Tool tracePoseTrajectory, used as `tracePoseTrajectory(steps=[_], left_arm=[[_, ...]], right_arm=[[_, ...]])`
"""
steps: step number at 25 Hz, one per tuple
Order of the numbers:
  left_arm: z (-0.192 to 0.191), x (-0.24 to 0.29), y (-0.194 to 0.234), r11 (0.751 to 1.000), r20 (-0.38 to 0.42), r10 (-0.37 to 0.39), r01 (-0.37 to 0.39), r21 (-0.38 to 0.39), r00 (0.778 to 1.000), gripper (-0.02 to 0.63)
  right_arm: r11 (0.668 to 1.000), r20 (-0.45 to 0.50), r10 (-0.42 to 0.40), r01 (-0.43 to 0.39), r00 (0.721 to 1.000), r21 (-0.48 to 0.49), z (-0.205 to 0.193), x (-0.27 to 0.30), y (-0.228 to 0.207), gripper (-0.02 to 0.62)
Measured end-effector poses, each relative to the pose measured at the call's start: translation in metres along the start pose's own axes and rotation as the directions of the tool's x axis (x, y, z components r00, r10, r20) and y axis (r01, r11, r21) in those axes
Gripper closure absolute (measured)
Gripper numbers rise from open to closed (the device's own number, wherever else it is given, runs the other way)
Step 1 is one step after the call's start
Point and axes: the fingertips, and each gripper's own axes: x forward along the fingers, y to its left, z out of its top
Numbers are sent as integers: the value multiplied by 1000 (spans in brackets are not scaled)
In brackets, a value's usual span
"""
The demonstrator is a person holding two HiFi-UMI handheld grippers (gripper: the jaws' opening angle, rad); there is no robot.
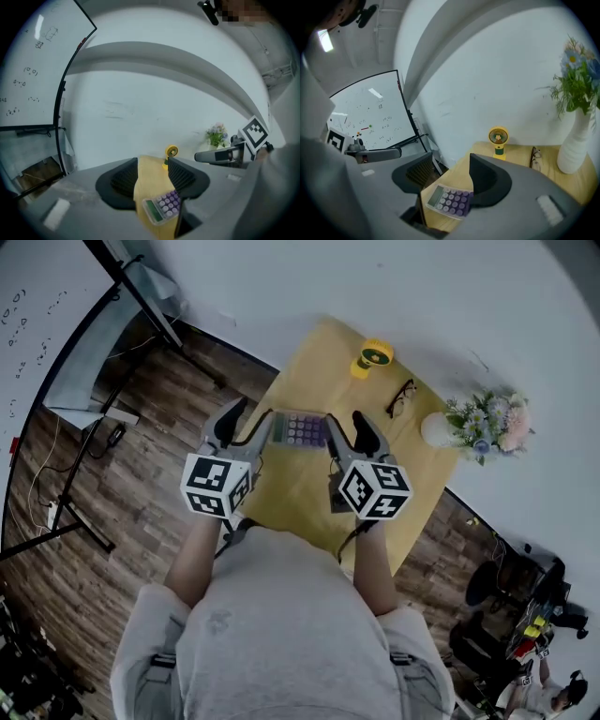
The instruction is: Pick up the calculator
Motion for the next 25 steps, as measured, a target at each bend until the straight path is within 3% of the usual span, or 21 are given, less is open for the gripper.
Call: tracePoseTrajectory(steps=[11, 25], left_arm=[[-96, 29, 13, 987, -228, 16, -52, -152, 974, 407], [-153, 56, 15, 965, -371, 8, -104, -241, 928, 407]], right_arm=[[989, -186, 3, 25, 983, 148, -78, 24, -35, 342], [961, -312, 65, 25, 948, 274, -131, 51, -54, 336]])
